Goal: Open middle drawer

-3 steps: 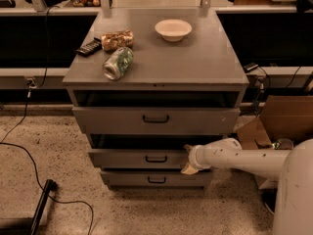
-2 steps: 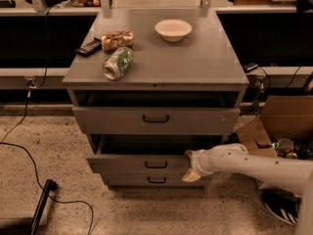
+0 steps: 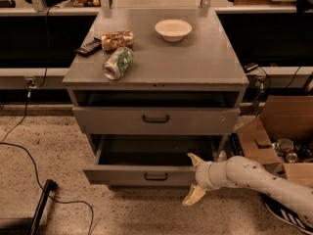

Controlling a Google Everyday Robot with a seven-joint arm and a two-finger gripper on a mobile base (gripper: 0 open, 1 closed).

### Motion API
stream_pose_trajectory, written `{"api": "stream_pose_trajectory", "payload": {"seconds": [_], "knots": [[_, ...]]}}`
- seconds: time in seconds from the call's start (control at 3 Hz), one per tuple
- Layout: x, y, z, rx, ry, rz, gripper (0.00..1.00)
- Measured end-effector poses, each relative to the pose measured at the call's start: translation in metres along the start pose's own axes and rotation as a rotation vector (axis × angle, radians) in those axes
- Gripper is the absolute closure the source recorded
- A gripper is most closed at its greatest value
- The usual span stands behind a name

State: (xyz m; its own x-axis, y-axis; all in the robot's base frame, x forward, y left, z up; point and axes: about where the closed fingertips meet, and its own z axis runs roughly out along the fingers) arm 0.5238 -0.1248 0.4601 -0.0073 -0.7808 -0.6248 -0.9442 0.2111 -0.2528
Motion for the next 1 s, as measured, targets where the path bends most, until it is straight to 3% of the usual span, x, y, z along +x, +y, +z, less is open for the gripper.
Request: {"api": "stream_pose_trajectory", "payload": {"seconds": [0.33, 0.67, 1.0], "knots": [[0.000, 0.000, 0.000, 0.000, 0.000, 0.000, 0.00], [-0.001, 0.001, 0.007, -0.047, 0.059, 0.010, 0.00], [-0.001, 0.004, 0.012, -0.115, 0.161, 0.014, 0.00]]}}
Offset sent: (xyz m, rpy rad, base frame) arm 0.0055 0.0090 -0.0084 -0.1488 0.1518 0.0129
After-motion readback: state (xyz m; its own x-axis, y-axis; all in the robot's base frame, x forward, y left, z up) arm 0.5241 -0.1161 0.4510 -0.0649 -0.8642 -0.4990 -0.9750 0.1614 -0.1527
